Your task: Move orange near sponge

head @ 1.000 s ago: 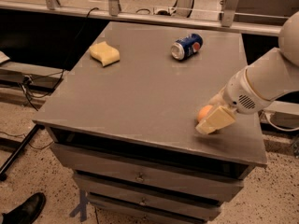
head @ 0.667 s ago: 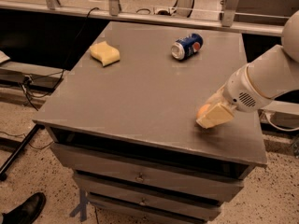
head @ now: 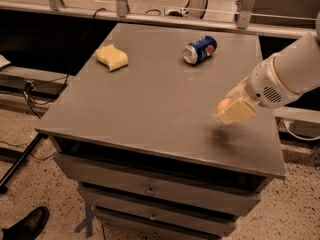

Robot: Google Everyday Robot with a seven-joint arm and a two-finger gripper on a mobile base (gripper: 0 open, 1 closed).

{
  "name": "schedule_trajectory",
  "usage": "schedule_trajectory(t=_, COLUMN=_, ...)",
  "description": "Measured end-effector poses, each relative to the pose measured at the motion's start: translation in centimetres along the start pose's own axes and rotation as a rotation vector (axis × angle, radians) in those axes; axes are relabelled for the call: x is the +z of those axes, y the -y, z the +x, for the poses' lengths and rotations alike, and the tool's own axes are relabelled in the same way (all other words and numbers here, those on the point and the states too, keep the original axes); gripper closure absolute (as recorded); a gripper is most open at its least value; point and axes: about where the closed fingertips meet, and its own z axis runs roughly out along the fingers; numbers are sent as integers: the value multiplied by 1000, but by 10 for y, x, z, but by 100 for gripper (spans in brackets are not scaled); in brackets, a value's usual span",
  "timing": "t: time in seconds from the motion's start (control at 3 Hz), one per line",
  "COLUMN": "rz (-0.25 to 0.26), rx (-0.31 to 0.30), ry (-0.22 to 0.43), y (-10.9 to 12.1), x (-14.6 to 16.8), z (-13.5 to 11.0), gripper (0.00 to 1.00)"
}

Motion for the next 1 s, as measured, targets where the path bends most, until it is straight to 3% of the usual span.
schedule_trajectory(t=0.33, rz=0, rx=0, ry=0, y=0, x=0, z=0, gripper=100)
schedule_trajectory(t=0.67, rz=-8, rx=-38, ry=77, y=-6, x=12, z=-36, gripper=100)
schedule_trajectory(t=1.0, rz=-22, rx=-105, ry=210, y=-13, x=32, z=-114, gripper=100)
